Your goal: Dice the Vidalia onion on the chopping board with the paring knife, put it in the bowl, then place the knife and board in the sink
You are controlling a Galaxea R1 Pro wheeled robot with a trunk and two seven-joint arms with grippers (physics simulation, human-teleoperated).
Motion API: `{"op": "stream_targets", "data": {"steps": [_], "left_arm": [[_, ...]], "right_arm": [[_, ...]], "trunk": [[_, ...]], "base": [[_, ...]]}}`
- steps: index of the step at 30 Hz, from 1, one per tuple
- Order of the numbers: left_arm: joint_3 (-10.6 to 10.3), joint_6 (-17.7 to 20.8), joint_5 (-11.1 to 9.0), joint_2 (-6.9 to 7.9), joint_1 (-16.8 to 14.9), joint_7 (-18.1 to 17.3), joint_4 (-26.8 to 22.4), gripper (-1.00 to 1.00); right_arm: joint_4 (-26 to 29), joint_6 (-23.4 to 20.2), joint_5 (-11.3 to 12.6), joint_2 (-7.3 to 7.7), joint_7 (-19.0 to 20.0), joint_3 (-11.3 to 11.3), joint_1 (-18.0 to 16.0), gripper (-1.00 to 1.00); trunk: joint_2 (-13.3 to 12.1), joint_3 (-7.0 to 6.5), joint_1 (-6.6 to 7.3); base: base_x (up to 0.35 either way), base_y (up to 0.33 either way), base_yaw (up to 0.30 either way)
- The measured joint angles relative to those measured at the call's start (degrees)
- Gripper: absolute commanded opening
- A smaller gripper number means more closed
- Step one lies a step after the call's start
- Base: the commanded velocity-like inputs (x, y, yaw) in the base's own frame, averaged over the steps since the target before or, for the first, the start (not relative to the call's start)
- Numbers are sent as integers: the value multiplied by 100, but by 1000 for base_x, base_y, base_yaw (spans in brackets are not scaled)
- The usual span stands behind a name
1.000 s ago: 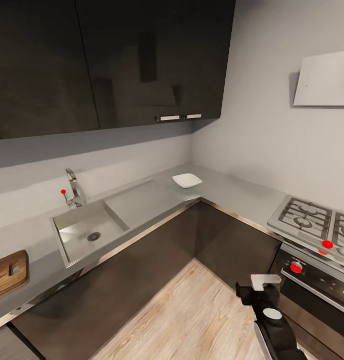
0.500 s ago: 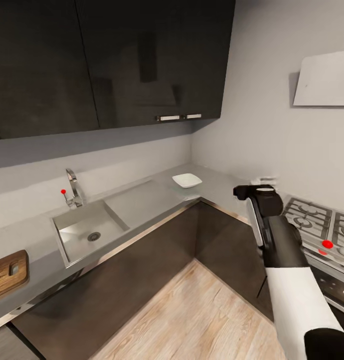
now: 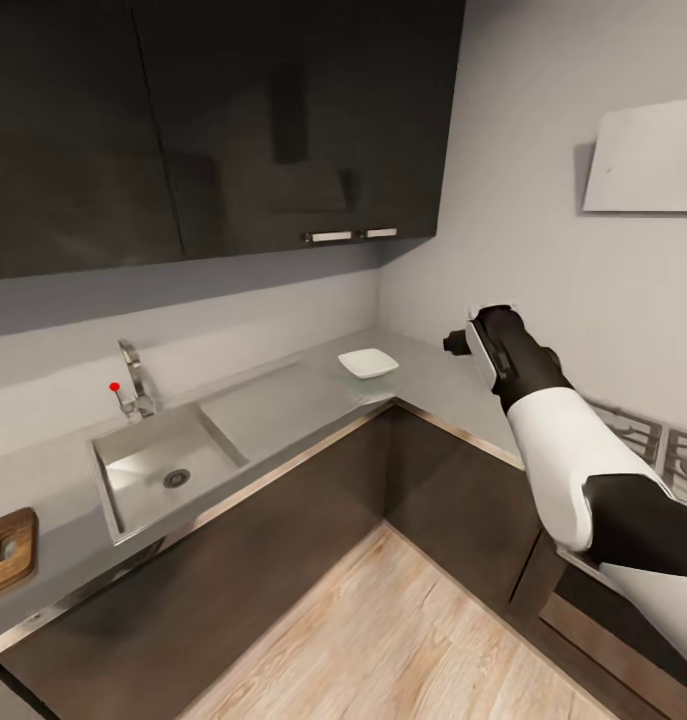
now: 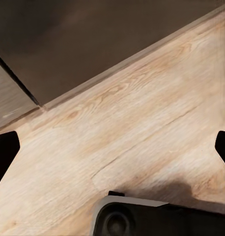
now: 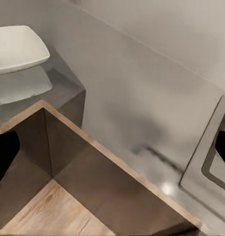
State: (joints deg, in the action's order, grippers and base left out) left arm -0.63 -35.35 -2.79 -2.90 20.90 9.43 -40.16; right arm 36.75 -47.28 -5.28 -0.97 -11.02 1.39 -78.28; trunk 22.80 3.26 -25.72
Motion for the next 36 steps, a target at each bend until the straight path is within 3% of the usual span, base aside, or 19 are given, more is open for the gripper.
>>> {"op": "stream_targets", "data": {"steps": [4, 8, 19, 36], "left_arm": [[-13, 0, 0, 0, 0, -2, 0, 100], [-15, 0, 0, 0, 0, -2, 2, 100], [-16, 9, 0, 0, 1, -1, 5, 100], [-16, 9, -8, 0, 1, -1, 8, 100]], "right_arm": [[-5, 20, -17, -67, 799, -1, -11, 100], [-22, 26, -33, -77, 1086, 5, -14, 100], [-87, 25, -13, -160, 1215, 13, 2, 100], [-96, 27, -47, -185, 1165, 7, 19, 100]], "trunk": [[0, 0, 0], [0, 0, 0], [0, 0, 0], [0, 0, -1]], "base": [[212, -231, 0], [215, -233, 0], [216, -163, 0], [28, -21, 31]]}}
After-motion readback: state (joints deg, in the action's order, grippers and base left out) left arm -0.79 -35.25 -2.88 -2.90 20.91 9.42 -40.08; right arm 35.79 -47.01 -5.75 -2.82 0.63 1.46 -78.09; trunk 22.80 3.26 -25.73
